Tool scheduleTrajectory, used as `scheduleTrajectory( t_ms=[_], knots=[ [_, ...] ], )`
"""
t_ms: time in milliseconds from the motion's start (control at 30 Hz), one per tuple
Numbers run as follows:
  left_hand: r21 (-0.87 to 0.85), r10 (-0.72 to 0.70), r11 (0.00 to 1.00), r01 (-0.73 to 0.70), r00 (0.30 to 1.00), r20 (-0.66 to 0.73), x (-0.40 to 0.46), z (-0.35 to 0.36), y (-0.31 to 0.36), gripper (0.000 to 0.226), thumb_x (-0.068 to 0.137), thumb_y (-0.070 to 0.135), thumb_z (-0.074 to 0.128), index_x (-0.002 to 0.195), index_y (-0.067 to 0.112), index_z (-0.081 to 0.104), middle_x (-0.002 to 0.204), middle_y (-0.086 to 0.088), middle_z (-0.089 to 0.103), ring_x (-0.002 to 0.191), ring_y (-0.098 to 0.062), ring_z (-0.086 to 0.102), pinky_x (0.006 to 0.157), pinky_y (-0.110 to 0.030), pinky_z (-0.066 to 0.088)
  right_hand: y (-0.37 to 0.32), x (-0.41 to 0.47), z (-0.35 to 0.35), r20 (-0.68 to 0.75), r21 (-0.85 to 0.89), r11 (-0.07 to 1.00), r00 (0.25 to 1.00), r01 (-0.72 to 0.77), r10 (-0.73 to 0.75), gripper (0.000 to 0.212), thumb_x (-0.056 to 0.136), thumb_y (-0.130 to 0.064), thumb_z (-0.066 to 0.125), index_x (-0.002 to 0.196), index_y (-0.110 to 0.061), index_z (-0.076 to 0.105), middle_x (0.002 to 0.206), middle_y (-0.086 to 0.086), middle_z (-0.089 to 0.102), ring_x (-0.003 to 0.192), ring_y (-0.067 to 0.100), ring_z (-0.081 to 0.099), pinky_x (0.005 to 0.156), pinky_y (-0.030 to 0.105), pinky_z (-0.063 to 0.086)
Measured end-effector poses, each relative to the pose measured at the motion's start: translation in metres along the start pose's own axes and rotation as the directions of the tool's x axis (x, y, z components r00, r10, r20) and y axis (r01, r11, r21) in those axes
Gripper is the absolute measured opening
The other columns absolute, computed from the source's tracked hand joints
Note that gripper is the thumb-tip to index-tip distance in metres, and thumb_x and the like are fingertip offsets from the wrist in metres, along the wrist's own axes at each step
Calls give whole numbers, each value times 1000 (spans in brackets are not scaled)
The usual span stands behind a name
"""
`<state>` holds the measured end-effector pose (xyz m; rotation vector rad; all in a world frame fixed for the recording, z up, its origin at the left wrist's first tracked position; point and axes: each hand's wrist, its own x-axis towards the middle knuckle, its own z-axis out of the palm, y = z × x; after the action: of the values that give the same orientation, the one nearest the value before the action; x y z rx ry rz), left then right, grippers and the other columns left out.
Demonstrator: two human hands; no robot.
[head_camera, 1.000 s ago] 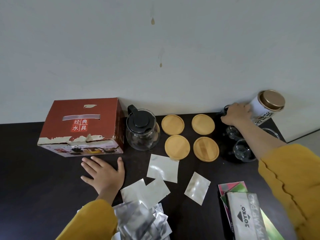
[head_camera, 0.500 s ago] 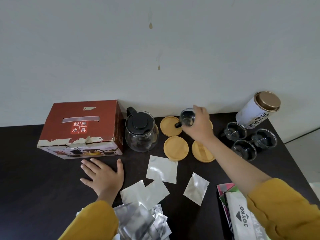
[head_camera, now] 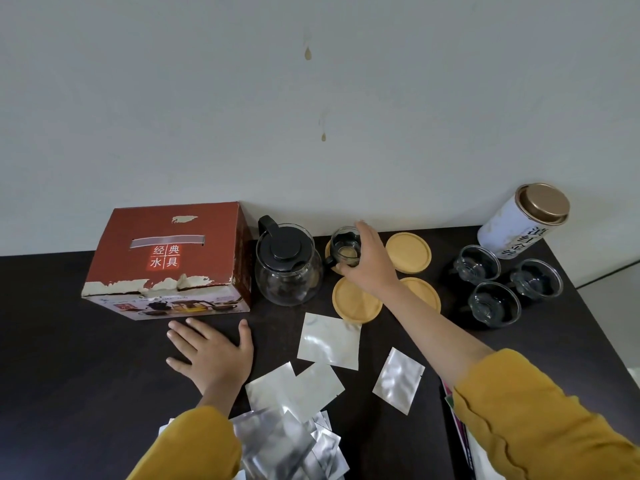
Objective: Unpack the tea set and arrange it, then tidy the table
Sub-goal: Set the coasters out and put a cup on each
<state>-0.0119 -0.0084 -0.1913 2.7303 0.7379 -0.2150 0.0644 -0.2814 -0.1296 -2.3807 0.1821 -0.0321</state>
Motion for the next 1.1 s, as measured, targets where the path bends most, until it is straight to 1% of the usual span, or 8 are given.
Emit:
scheduleTrajectory(
  t_ms=[133, 200, 300, 433, 567, 733, 933, 1100],
  knots=[
    [4, -2, 1000, 2, 1000, 0, 0, 0, 0, 98, 85, 64, 39, 147, -5, 6, 156, -25, -4, 144, -36, -5, 109, -64, 10, 8, -13, -7, 4, -20, 1000, 1000, 10, -10, 90, 79, -25, 78, 150, -8, 24, 159, 9, 19, 148, 20, 13, 118, 30, 17],
    [0, -1, 1000, 1, 1000, -3, 0, -1, 0, 98, 85, 63, 40, 147, -5, 6, 155, -25, -3, 144, -36, -4, 109, -65, 10, 16, -23, -18, -56, -74, 997, 998, 3, -8, 82, 83, -25, 73, 149, -6, 27, 157, 11, 23, 147, 22, 16, 119, 37, 22],
    [-14, 2, 1000, -2, 1000, -2, -1, -1, 1, 98, 85, 63, 41, 147, -5, 6, 156, -25, -4, 144, -35, -5, 109, -64, 9, 35, -32, -48, -191, -204, 970, 977, -130, 91, 75, 86, -24, 68, 146, -3, 28, 155, 17, 25, 145, 31, 19, 115, 46, 28],
    [-13, 1, 1000, -1, 1000, -7, -1, 0, 0, 98, 85, 63, 40, 147, -5, 6, 156, -25, -4, 144, -35, -5, 109, -64, 9, 64, -24, -95, -222, -512, 763, 919, -395, 326, 90, 81, -35, 71, 145, 4, 22, 149, 32, 24, 140, 44, 20, 115, 51, 24],
    [-19, 4, 1000, -5, 1000, -13, 0, 1, -1, 98, 85, 63, 41, 147, -5, 7, 155, -25, -3, 144, -36, -4, 109, -65, 10, 83, -16, -127, -142, -607, 590, 803, -533, 579, 98, 76, -44, 72, 145, 2, 19, 146, 32, 26, 138, 47, 22, 113, 49, 24],
    [-19, 0, 1000, 0, 1000, -8, -2, 1, 1, 98, 85, 63, 42, 146, -5, 8, 155, -26, -2, 144, -36, -3, 109, -65, 10, 91, -11, -139, -50, -557, 633, 782, -538, 621, 84, 75, -48, 73, 136, -2, 37, 136, 24, 43, 127, 39, 42, 98, 43, 43],
    [-13, 0, 1000, 0, 1000, -4, -2, -1, 1, 98, 85, 63, 41, 146, -6, 7, 155, -26, -2, 144, -36, -3, 109, -65, 10, 93, -13, -141, -78, -508, 667, 800, -545, 594, 90, 70, -46, 81, 133, -2, 34, 135, 25, 43, 122, 41, 46, 92, 47, 48],
    [-12, -1, 1000, 1, 1000, 2, -2, -2, 1, 98, 85, 63, 40, 147, -5, 7, 155, -25, -3, 144, -36, -4, 109, -65, 10, 90, -16, -142, -131, -492, 697, 836, -521, 532, 86, 67, -42, 84, 130, -5, 39, 132, 24, 42, 124, 43, 40, 88, 47, 46]
  ],
)
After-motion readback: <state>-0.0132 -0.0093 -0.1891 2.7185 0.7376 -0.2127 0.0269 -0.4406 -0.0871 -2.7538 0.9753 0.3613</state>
